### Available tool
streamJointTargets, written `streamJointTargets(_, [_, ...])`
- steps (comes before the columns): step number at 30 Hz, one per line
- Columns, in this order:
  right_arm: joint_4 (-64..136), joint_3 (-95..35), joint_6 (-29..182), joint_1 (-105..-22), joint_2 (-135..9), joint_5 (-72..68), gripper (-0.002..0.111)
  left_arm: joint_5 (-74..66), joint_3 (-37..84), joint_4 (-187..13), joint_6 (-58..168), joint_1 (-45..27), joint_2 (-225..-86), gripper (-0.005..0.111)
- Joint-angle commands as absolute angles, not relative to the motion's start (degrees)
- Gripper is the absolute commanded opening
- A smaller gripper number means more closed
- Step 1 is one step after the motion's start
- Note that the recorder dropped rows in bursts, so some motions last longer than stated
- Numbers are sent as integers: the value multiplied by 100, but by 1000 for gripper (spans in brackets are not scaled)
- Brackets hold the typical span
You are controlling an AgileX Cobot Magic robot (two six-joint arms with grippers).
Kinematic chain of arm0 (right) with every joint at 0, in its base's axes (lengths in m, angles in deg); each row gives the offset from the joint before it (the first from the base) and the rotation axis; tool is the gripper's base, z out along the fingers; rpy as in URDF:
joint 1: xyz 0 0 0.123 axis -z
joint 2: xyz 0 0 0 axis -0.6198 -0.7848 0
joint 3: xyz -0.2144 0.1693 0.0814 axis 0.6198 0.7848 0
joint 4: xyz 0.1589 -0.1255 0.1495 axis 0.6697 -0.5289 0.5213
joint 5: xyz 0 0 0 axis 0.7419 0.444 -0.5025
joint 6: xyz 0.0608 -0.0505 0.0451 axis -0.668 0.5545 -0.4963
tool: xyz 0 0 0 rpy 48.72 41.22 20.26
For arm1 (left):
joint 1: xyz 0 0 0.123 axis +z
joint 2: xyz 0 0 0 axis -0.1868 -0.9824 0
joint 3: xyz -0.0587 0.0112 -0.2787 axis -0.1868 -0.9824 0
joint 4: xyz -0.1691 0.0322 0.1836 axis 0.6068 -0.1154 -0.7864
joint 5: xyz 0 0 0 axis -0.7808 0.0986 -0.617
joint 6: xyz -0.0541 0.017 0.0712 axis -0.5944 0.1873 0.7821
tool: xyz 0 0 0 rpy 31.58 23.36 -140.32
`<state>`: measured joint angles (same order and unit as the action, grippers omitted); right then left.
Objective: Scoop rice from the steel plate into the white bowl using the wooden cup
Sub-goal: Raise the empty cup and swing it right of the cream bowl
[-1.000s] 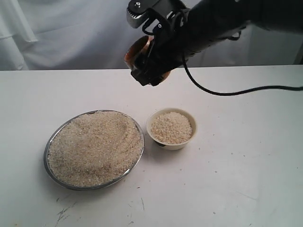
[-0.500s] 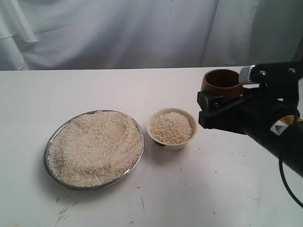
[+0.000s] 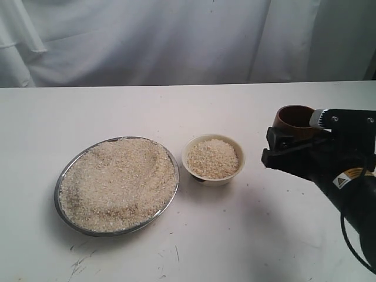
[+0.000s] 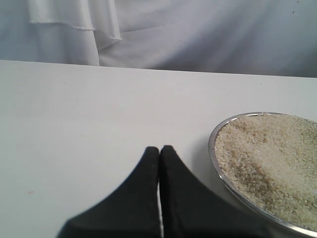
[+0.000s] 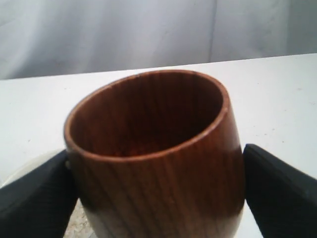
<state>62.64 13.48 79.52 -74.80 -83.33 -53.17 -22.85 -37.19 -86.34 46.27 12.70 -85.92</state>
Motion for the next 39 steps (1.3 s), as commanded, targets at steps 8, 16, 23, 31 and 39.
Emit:
streamJointTargets(8, [5945,1340,6331,-7428,-9903,-6780,0,-2246,-3747,-8625,4626,1281,-8569,0])
streamJointTargets(16, [5636,869,6422,-7428,-10208,-6660,0,-2246,-3747,-8625,4626,1281,-8569,0])
streamJointTargets(23, [5605,534,6546,-7288,-10207,-6416,0,-2246,-3747,-8625,4626,1281,-8569,0])
streamJointTargets(31, [5086,531,6617,-6798,-10207,-6142,0,-2246,-3747,-8625,4626,1281,-8569,0])
streamJointTargets(39, [2853,872,6563,-6606,-9523,-5810,0,-2246,-3747,-8625,4626,1281,-8569,0])
